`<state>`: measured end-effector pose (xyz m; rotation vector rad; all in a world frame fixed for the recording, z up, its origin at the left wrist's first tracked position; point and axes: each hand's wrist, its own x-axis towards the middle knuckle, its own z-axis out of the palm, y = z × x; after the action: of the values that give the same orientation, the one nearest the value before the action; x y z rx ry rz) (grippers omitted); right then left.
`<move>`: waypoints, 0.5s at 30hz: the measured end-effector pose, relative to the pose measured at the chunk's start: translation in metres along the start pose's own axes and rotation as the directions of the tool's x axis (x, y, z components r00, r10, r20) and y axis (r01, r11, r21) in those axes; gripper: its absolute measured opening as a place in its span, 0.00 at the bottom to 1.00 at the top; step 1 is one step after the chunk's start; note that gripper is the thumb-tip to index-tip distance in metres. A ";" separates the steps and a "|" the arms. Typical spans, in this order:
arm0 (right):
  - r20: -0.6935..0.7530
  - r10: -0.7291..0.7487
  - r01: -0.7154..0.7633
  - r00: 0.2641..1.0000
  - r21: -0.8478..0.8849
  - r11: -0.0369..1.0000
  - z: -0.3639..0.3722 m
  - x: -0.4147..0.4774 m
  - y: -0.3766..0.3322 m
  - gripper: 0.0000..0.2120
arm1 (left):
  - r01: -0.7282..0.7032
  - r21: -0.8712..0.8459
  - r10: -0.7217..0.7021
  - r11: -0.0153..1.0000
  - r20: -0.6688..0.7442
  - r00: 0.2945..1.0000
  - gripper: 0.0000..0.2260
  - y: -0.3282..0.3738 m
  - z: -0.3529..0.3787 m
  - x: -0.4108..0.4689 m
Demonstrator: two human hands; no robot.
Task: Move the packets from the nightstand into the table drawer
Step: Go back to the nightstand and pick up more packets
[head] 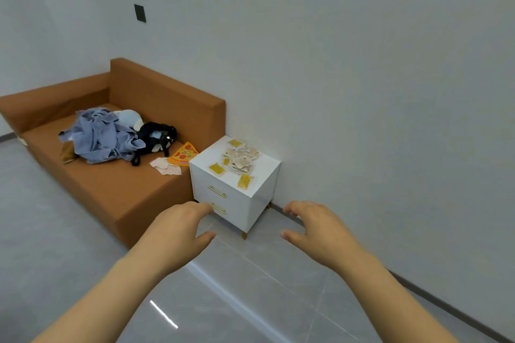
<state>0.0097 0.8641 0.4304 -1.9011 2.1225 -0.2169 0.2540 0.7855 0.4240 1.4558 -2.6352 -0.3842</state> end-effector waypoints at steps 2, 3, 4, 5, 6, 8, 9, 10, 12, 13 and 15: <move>0.016 0.017 -0.017 1.000 0.006 1.000 0.003 0.039 0.000 0.22 | -0.006 0.012 0.006 1.000 0.014 1.000 0.20 -0.021 -0.003 0.036; 0.022 0.024 -0.024 0.999 0.007 1.000 0.004 0.057 0.001 0.22 | -0.011 0.015 0.011 1.000 0.020 1.000 0.20 -0.030 -0.003 0.053; 0.032 0.034 -0.034 0.999 0.010 0.999 0.005 0.074 0.002 0.22 | -0.011 0.011 0.010 1.000 0.031 0.999 0.19 -0.038 -0.002 0.069; 0.041 0.044 -0.045 0.998 0.019 0.999 0.007 0.090 0.004 0.22 | -0.010 0.005 0.009 1.000 0.039 0.999 0.19 -0.045 -0.002 0.084; 0.048 0.051 -0.053 0.998 0.028 0.998 0.008 0.105 0.006 0.22 | -0.009 0.002 0.008 1.000 0.046 0.999 0.19 -0.051 -0.001 0.099; 0.063 0.056 -0.059 0.996 0.035 0.998 0.011 0.136 0.012 0.22 | -0.007 0.004 0.007 1.000 0.058 0.998 0.19 -0.063 0.001 0.129; 0.070 0.058 -0.061 0.996 0.038 0.997 0.012 0.153 0.016 0.22 | -0.006 0.003 0.005 1.000 0.064 0.998 0.19 -0.069 0.002 0.145; 0.074 0.059 -0.062 0.996 0.042 0.997 0.014 0.170 0.020 0.22 | -0.005 0.004 0.004 1.000 0.070 0.998 0.19 -0.074 0.004 0.161; 0.086 0.053 -0.058 0.995 0.046 0.997 0.017 0.206 0.028 0.22 | -0.005 0.015 0.003 1.000 0.078 0.997 0.20 -0.085 0.008 0.194; 0.095 0.049 -0.053 0.994 0.048 0.997 0.018 0.225 0.032 0.22 | -0.001 0.016 -0.001 1.000 0.082 0.997 0.20 -0.090 0.010 0.210; 0.109 0.039 -0.045 0.993 0.060 0.997 0.020 0.263 0.040 0.22 | 0.011 0.016 -0.012 1.000 0.091 0.996 0.20 -0.099 0.011 0.244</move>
<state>-0.0467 0.6103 0.3703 -1.7896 2.0585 -0.1662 0.2017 0.5309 0.3793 1.4929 -2.7072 -0.4428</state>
